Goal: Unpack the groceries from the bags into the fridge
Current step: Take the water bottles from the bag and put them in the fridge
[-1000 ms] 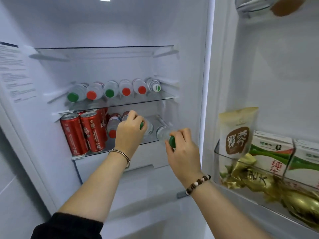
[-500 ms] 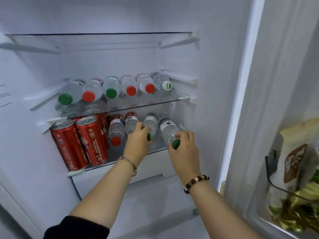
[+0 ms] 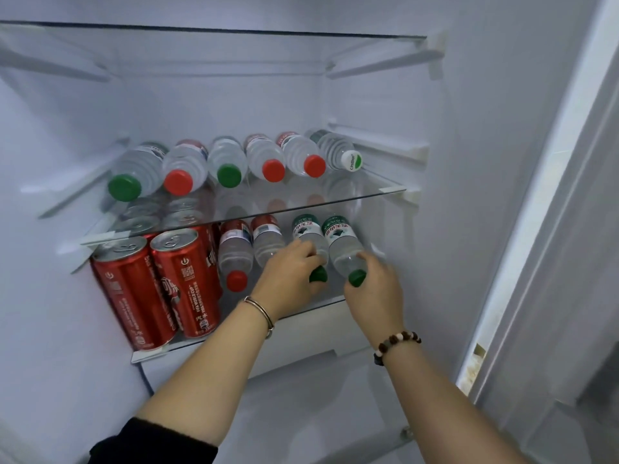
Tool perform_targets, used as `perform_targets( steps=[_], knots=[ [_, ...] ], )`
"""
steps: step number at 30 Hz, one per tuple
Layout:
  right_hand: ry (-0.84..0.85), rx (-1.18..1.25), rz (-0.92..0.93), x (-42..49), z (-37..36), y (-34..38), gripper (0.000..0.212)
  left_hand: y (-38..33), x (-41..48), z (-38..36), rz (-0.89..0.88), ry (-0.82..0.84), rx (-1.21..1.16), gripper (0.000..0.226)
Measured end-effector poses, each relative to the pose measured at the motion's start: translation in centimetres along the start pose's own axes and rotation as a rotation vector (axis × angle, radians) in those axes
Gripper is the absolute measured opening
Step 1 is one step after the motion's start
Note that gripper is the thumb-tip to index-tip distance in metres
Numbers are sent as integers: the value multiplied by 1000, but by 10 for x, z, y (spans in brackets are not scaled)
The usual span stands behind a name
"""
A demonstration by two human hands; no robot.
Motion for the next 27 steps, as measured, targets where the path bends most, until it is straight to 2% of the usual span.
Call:
perform_targets(
  steps=[2, 7, 14, 21, 27],
  knots=[
    [20, 28, -17, 9, -2, -3, 46, 2, 4, 1, -35, -23, 71, 42],
    [62, 53, -2, 30, -12, -4, 43, 15, 11, -9, 48, -55, 151, 57],
    [99, 69, 2, 45, -19, -5, 38, 29, 11, -14, 203, -102, 166, 61],
    [178, 78, -29, 65, -35, -16, 27, 28, 7, -14, 148, -184, 41, 50],
    [181, -29, -50, 71, -53, -23, 32, 34, 8, -18, 169, -202, 16, 52]
  ],
)
Point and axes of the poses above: each hand's wrist, its own x-axis towards the middle knuckle, its own z-axis out of the back of the hand, y = z × x, the point moved 8 cm from there along x, towards the middle knuckle, and after that the axes turned 15 degrees about y, right-handed, at the moved point
